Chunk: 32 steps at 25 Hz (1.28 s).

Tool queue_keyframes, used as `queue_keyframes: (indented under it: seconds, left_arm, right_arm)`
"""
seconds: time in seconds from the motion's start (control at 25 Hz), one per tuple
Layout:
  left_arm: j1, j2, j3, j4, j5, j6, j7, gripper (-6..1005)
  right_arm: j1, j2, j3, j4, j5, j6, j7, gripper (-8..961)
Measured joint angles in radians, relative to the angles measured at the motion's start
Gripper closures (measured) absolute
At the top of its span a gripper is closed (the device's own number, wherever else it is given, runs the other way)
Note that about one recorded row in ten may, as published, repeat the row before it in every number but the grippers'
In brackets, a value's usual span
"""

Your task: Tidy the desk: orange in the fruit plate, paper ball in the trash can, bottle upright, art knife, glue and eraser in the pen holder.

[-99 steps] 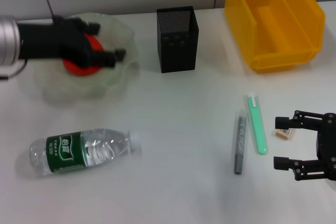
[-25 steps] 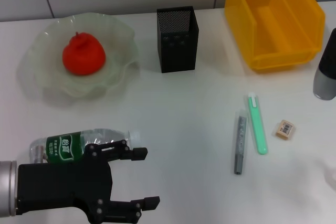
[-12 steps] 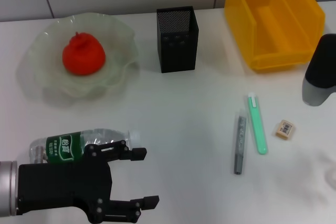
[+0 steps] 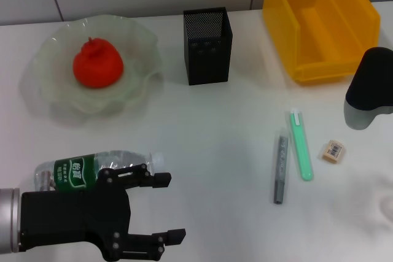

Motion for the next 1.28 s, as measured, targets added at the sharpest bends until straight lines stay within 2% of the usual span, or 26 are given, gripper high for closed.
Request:
queue_keyframes:
  seconds: [0.36, 0.6, 0.8, 0.96, 1.04, 1.08, 1.24, 1.28]
  left_arm:
    - [0.0, 0.0, -0.006, -0.001, -0.002, 0.0, 0.0, 175]
    - [-0.001, -0.001, -0.006, -0.001, -0.003, 0.0, 0.0, 176]
    - [-0.001, -0.002, -0.006, -0.001, -0.003, 0.0, 0.0, 177]
    - [-0.002, -0.002, -0.006, -0.002, -0.003, 0.0, 0.0, 178]
    - [-0.002, -0.002, -0.006, -0.002, -0.003, 0.0, 0.0, 179]
    - [-0.002, -0.002, -0.006, -0.002, -0.003, 0.0, 0.0, 179]
    - [-0.02, -0.002, -0.009, -0.017, -0.003, -0.005, 0.0, 180]
    - [-0.02, -0.002, -0.009, -0.017, -0.003, -0.005, 0.0, 180]
  right_arm:
    - [-0.005, -0.002, -0.024, 0.046, 0.002, 0.03, 0.002, 164]
    - [-0.007, -0.002, -0.018, 0.033, 0.002, 0.018, -0.002, 367]
    - [-0.005, -0.005, -0.007, 0.028, 0.002, 0.015, -0.007, 481]
    - [-0.004, -0.007, 0.072, -0.028, 0.003, -0.021, -0.052, 488]
    - [-0.002, -0.006, 0.179, -0.104, 0.004, -0.064, -0.106, 492]
    - [-0.002, -0.006, 0.179, -0.104, 0.004, -0.064, -0.106, 493]
    - [0.003, -0.002, 0.33, -0.237, 0.004, -0.082, -0.179, 495]
    - [0.003, -0.002, 0.33, -0.237, 0.004, -0.082, -0.179, 495]
